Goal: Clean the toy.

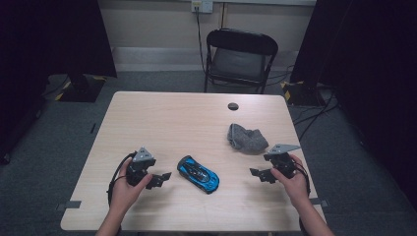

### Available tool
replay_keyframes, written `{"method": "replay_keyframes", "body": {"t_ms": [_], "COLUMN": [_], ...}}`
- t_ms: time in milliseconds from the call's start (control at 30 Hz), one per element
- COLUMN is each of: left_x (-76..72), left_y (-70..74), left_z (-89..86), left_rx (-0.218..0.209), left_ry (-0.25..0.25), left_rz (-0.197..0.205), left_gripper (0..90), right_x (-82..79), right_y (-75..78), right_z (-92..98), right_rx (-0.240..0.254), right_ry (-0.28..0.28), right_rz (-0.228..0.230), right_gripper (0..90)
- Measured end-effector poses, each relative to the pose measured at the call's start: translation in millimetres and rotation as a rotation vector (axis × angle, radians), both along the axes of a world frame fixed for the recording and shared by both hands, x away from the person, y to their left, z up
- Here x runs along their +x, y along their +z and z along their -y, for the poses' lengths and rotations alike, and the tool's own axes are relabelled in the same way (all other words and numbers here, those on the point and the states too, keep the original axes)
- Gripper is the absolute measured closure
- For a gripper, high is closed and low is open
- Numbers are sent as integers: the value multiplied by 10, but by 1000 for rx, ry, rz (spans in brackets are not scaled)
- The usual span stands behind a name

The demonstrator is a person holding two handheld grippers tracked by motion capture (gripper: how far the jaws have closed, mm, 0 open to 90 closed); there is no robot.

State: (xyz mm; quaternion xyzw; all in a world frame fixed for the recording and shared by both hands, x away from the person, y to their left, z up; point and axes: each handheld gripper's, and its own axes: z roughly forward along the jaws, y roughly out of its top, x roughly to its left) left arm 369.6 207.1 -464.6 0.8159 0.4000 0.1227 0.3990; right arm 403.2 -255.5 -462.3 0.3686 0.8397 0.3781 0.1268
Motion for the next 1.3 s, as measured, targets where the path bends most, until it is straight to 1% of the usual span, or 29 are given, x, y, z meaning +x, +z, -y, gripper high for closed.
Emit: {"method": "replay_keyframes", "body": {"t_ms": [67,167,233,300,367,400,467,533,767,900,967,1000,1100,1300], "left_x": [-3,-11,-15,-20,-21,-25,-35,-44,-62,-75,-84,-94,-105,-133], "left_y": [0,-4,-4,-7,-8,-10,-5,-9,-16,-13,-9,-10,-9,-8], "left_z": [-2,-9,-15,-23,-39,-46,-64,-79,-122,-152,-167,-177,-190,-249], "left_rx": [1,-4,-2,-6,0,-8,-2,-4,-5,-6,3,6,-1,-4], "left_ry": [1,-1,-5,-1,7,9,0,5,7,-4,-8,-7,-9,-7], "left_rz": [0,-1,-1,-4,-6,-9,-2,-3,-7,0,1,1,4,1], "left_gripper": [162,162,162,162,162,162,162,162,163,162,162,163,162,163], "right_x": [-13,-48,-73,-93,-112,-121,-156,-185,-250,-290,-309,-326,-342,-384], "right_y": [-5,-27,-38,-47,-53,-56,-72,-81,-113,-141,-146,-151,-160,-184], "right_z": [8,25,40,58,78,89,119,136,195,246,266,280,294,325], "right_rx": [0,-16,-13,-13,-15,-16,-11,-6,-12,-5,-4,-13,-8,-19], "right_ry": [-1,1,2,2,-4,-4,1,1,2,-3,-1,-2,-4,-3], "right_rz": [1,3,-1,0,1,-1,-3,-3,-8,-13,-12,-12,-16,-18], "right_gripper": [142,142,142,142,142,142,142,142,142,142,142,142,142,142]}}
